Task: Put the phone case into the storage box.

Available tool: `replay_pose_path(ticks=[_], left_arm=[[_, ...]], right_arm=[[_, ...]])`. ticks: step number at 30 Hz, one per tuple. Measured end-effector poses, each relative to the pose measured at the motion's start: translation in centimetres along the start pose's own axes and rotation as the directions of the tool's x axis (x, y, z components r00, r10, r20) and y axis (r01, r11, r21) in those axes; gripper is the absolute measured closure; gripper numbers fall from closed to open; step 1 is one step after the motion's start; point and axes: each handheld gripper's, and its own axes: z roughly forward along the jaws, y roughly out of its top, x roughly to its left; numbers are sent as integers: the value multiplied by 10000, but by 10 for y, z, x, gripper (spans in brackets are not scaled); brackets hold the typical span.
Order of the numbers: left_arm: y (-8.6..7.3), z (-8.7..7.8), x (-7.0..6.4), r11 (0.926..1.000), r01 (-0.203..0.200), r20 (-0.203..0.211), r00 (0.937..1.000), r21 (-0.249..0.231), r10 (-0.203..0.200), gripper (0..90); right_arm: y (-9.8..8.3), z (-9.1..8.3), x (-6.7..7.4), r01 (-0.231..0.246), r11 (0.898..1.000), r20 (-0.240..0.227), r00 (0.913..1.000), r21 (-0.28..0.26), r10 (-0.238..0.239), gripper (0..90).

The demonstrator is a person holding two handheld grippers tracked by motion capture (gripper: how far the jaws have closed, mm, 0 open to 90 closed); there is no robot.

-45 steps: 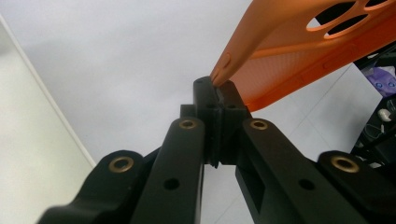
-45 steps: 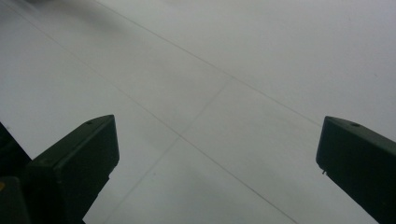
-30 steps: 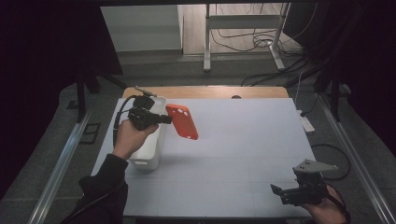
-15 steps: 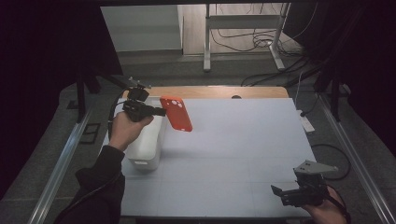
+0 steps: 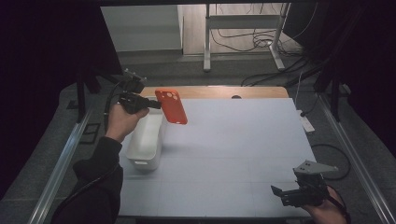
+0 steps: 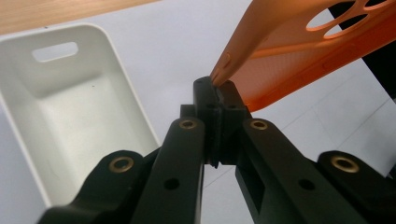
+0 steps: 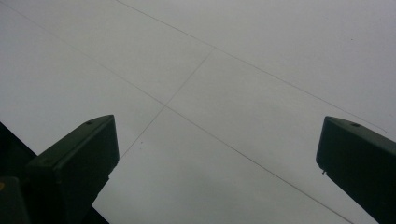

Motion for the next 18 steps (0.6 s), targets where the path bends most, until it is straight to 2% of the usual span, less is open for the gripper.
replay_pose_path(ticks=[18], left_arm=[[12, -17, 22, 9995, 307, -728, 9969, -51, -310, 890]], right_arm=[[-1, -1, -3, -234, 9996, -24, 9997, -123, 234, 0]])
